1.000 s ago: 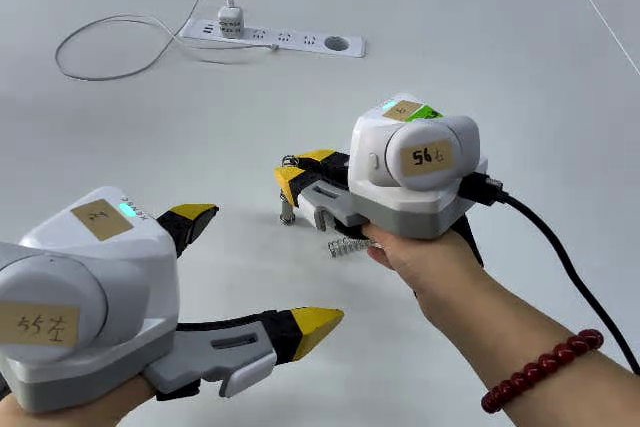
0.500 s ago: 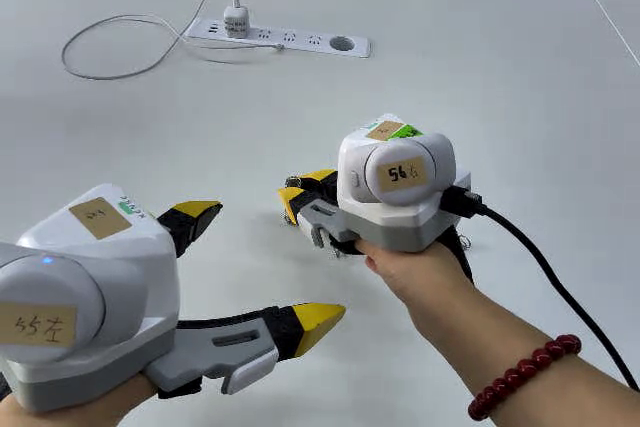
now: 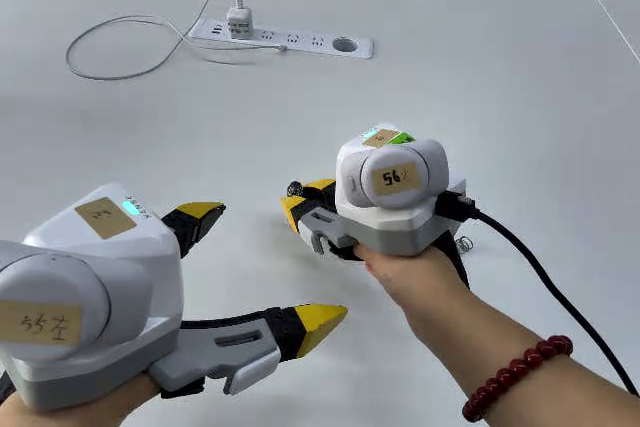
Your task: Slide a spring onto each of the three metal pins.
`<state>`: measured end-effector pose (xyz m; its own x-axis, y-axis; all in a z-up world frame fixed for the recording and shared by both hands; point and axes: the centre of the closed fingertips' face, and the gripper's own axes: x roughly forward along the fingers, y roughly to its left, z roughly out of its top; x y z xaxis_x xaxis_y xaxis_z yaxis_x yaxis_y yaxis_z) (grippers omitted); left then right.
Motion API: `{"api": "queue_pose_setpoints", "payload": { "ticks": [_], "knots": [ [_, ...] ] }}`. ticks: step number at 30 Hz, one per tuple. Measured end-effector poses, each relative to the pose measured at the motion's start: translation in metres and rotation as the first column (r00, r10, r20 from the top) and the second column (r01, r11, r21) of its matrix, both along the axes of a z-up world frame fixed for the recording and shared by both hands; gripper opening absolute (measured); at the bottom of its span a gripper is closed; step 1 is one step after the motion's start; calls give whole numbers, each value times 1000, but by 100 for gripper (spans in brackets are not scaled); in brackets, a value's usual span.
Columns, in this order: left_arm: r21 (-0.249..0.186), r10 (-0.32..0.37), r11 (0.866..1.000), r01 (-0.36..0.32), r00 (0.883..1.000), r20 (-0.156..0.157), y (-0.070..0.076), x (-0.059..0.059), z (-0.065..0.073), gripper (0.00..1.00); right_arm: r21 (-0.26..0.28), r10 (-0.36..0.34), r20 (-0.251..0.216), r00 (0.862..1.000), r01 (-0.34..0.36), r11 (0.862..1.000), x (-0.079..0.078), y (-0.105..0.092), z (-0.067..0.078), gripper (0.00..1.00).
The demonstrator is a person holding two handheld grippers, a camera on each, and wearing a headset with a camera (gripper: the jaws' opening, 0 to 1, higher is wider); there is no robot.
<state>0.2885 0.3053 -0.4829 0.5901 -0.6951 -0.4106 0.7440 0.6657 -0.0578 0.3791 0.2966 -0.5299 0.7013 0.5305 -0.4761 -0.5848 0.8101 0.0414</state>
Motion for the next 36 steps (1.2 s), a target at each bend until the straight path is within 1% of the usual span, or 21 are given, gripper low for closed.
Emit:
{"api": "queue_pose_setpoints", "payload": {
  "ticks": [1,2,5,8,11,14,17,19,21,23,26,31,34,35,36],
  "knots": [
    [1,0,1000,0,1000,-1,0,0,0,87,18,-18,-12,1000,18,1000,0,0,0,18],
    [3,0,1000,0,1000,-1,0,0,0,86,32,-29,-13,1000,29,999,1,-1,2,20],
    [6,-1,1000,1,1000,-1,0,0,-1,86,48,-26,-13,1000,27,998,0,0,6,20],
    [12,-1,1000,1,1000,0,0,0,-1,86,90,-27,-18,999,28,996,-2,2,14,23],
    [12,0,1000,0,1000,0,0,-1,-1,86,108,-19,-10,1000,20,994,-5,3,25,26],
    [14,0,1000,0,1000,3,0,-1,0,86,113,-17,-6,1000,18,993,-7,2,31,29],
    [9,-1,1000,1,1000,4,-1,-1,1,86,117,-19,-12,1000,21,993,-10,-1,36,33],
    [7,0,1000,0,1000,3,-2,-1,1,86,111,-12,-14,1000,14,994,-14,-4,37,37],
    [6,4,1000,-4,1000,2,-1,0,1,85,100,-8,-9,1000,9,995,-17,-7,40,38],
    [4,4,1000,-4,1000,-1,-1,0,1,85,102,-11,-10,1000,12,995,-18,-10,43,39],
    [2,4,1000,-4,1000,-2,-2,1,2,83,110,-27,-14,1000,28,994,-21,-19,49,42],
    [16,-3,1000,3,1000,2,-3,1,1,81,117,-54,-10,999,55,992,-26,-35,57,43],
    [14,-7,1000,7,1000,1,-4,2,2,78,109,-65,-5,998,65,992,-30,-44,59,43],
    [13,-10,1000,10,1000,2,-5,2,3,77,106,-66,-5,998,66,992,-32,-47,59,43],
    [12,-17,1000,17,1000,10,-6,2,4,76,108,-69,-8,998,70,992,-33,-52,60,43]
  ]
}}
